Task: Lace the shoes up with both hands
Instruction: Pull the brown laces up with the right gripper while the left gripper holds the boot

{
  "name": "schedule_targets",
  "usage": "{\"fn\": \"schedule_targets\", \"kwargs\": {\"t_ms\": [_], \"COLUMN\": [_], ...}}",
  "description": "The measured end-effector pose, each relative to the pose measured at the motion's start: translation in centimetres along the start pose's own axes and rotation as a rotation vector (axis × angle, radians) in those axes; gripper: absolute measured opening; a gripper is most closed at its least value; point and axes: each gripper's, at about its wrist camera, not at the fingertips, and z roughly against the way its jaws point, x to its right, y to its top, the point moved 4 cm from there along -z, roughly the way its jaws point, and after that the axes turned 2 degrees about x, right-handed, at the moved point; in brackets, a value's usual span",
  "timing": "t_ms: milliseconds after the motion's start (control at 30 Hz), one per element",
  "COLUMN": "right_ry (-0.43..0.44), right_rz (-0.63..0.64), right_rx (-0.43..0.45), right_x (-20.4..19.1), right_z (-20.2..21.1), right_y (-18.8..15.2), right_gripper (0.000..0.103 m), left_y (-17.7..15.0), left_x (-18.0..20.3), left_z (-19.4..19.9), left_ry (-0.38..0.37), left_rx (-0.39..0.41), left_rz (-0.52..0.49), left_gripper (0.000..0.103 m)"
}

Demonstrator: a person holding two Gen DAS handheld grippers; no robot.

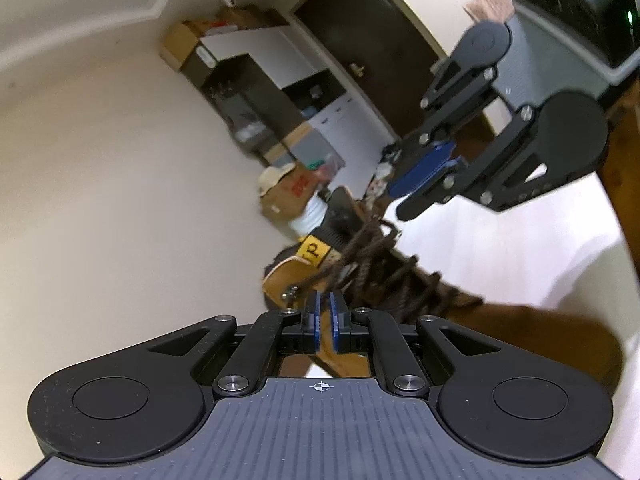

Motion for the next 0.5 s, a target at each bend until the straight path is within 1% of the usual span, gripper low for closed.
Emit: {"fn": "schedule_targets", "kwargs": {"t_ms": [200, 300, 367, 400, 500], "right_ry": [-0.014, -0.016, -0.018, -0.017, -0.012], "right_rz": [-0.012, -0.022, -0.026, -0.028, -0.039], "right_rx": [-0.040, -0.046, -0.049, -0.049, -0.052], "right_x": [0.6, 0.8, 0.9, 0.9, 0.9], "right_z": [-1.1, -1.9, -2.0, -2.0, -2.0], "right_y": [-1.0, -1.4, -1.6, -1.6, -1.7], "right_gripper": [0.013, 0.013, 0.013, 0.013, 0.013], "left_y": [-0.3, -0.4, -0.6, -0.6, -0.1], "left_x": [0.7, 0.8, 0.7, 0.6, 0.0], "left_z": [-1.5, -2.0, -2.3, -2.3, -2.0], "left_ry": [0.009, 0.016, 0.019, 0.015, -0.047], "left_rx": [-0.006, -0.009, -0.010, -0.010, 0.002], "left_rz": [-0.092, -0.108, -0.105, -0.093, 0.022], "left_gripper": [0.008, 0.008, 0.008, 0.003, 0.000]}}
